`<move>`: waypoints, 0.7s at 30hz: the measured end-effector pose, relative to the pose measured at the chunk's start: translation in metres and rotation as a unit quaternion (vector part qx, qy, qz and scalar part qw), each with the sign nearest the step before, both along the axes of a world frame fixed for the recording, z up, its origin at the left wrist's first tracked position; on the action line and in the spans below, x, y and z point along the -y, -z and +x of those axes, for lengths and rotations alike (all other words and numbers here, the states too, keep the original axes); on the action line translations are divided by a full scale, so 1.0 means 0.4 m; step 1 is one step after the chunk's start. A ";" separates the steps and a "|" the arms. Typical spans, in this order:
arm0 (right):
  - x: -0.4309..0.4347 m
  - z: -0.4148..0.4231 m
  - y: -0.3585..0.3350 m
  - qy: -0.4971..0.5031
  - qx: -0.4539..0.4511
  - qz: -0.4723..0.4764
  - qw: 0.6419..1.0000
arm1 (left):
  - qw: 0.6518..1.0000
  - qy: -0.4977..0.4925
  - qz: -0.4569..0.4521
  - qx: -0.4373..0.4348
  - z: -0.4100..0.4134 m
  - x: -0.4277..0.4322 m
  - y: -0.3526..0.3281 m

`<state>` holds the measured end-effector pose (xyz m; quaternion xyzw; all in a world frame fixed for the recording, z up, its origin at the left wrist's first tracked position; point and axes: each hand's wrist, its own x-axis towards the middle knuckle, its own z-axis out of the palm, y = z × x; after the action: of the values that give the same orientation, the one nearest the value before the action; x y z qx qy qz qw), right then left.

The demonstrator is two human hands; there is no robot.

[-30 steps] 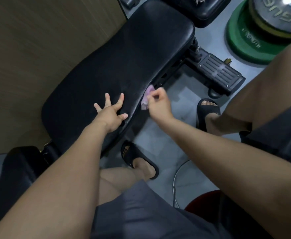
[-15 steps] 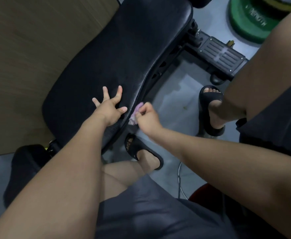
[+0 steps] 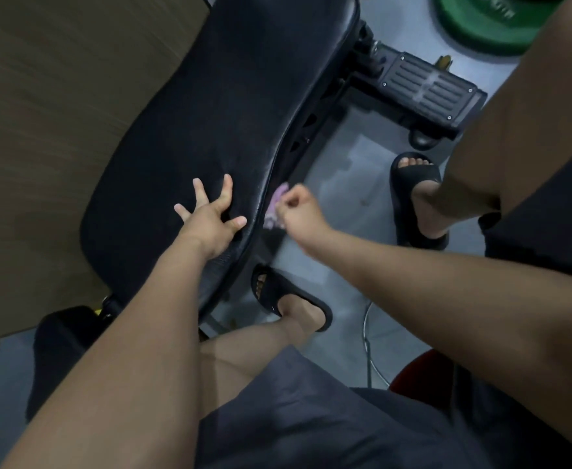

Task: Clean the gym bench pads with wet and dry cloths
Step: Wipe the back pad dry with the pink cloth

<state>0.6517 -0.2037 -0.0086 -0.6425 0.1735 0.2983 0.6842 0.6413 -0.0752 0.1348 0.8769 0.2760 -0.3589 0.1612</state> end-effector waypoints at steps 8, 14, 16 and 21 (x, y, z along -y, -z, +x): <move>0.053 0.142 -0.090 0.111 0.039 -0.040 0.992 | 1.000 0.000 0.003 0.006 -0.001 0.002 0.004; 0.010 -0.086 -0.127 0.003 0.042 -0.015 0.999 | 1.000 -0.002 0.000 0.002 0.001 0.008 -0.007; 0.010 -0.105 -0.129 -0.010 0.038 -0.018 0.999 | 1.000 -0.004 0.000 0.001 0.000 0.009 -0.007; 0.029 0.072 -0.123 0.094 0.080 -0.020 0.992 | 1.000 -0.008 -0.001 0.009 -0.003 0.002 0.002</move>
<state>0.6806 -0.2152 0.0405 -0.6588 0.1843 0.1767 0.7077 0.6400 -0.0759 0.1339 0.8777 0.2808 -0.3504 0.1674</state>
